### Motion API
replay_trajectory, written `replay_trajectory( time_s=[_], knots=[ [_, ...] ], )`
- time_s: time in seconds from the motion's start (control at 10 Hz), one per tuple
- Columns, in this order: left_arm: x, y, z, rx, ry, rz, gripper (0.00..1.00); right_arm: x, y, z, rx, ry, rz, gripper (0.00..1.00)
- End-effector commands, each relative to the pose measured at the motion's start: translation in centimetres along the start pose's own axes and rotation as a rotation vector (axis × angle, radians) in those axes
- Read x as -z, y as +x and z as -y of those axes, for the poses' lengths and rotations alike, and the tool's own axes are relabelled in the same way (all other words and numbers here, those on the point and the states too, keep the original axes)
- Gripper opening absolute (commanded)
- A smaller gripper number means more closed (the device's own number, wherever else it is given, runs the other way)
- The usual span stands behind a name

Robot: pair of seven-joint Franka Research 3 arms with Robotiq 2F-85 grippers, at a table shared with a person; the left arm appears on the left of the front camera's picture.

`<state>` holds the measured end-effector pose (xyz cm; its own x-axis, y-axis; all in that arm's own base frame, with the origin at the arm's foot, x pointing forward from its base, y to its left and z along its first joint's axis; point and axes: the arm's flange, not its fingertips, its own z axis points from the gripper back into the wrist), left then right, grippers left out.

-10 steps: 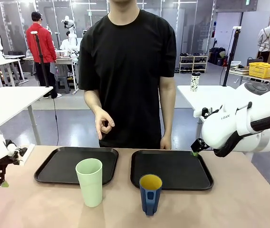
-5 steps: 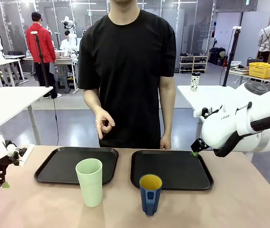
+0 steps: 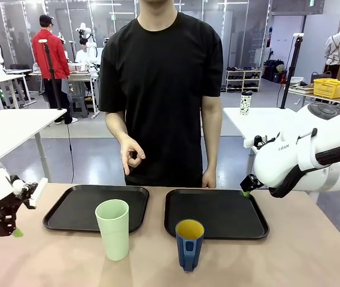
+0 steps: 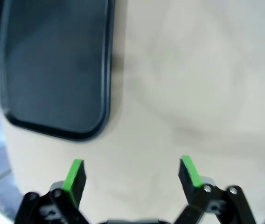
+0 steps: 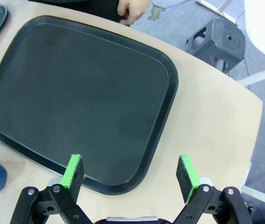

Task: Sort and store the cups by type.
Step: Pick up the Reusable plastic cup.

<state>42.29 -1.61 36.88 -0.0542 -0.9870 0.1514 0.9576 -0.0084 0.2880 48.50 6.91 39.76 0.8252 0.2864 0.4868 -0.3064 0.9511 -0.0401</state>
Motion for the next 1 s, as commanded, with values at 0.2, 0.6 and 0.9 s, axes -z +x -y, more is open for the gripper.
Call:
replay_trajectory(
  time_s=[0.2, 0.6, 0.9],
  knots=[
    [1.7, -1.6, 0.7, 0.029, -0.064, 0.425, 1.00, 0.1, 0.1, 0.2, 0.003, 0.001, 0.007, 1.00],
    [5.2, -2.1, 0.9, -0.023, -0.020, 0.871, 1.00, 0.1, 0.1, 0.2, 0.003, 0.001, 0.007, 1.00],
    [9.2, -1.8, 1.0, -0.107, -0.026, 1.039, 1.00, 0.1, 0.1, 0.2, 0.003, 0.001, 0.007, 1.00]
  ],
)
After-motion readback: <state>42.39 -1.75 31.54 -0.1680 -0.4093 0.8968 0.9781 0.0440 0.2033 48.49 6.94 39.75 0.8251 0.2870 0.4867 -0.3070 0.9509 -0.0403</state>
